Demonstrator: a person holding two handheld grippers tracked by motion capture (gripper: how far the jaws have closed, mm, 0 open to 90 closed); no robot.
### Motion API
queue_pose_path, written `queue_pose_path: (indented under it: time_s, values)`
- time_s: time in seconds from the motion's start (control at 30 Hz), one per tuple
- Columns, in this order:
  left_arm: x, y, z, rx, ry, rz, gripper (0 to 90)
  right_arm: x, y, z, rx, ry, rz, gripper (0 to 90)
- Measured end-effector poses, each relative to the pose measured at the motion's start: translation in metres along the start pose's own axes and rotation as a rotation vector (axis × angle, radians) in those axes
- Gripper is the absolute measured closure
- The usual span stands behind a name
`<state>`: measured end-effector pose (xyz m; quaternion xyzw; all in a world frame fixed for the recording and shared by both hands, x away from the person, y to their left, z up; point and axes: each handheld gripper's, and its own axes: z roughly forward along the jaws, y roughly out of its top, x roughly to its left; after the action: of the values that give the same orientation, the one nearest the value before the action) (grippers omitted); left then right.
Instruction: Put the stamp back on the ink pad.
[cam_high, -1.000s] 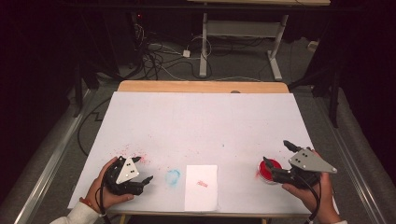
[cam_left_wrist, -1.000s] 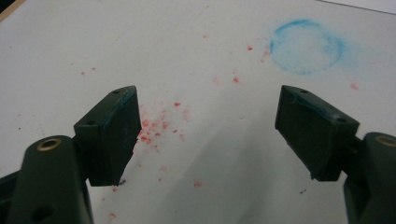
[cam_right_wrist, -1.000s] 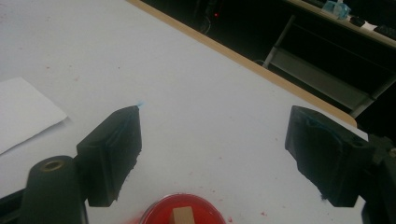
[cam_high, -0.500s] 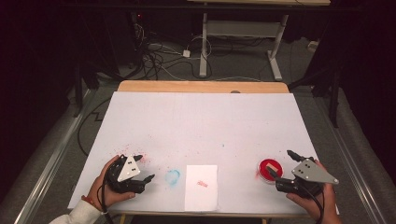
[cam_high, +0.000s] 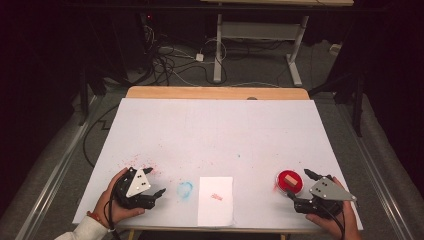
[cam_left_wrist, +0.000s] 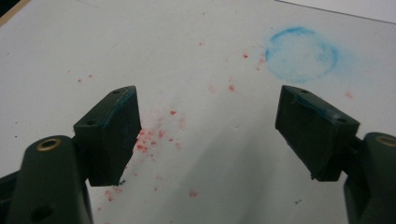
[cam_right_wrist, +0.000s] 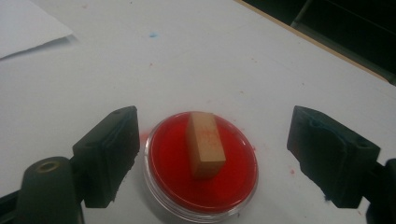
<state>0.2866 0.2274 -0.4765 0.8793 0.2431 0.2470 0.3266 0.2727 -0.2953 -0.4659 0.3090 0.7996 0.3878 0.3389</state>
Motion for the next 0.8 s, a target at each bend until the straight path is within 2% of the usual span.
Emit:
queue_pose_path:
  time_s: [0.3, 0.8]
  values:
    - [0.0, -0.0003, -0.0026, -0.01, 0.005, 0.001, 21.6, 0.0064, 0.004, -0.0009, -0.001, -0.009, -0.032, 17.2]
    - [-0.0004, -0.0022, -0.0029, 0.0, 0.009, 0.001, 21.6, 0.0077, 0.0056, 0.0018, -0.003, -0.002, -0.045, 17.0]
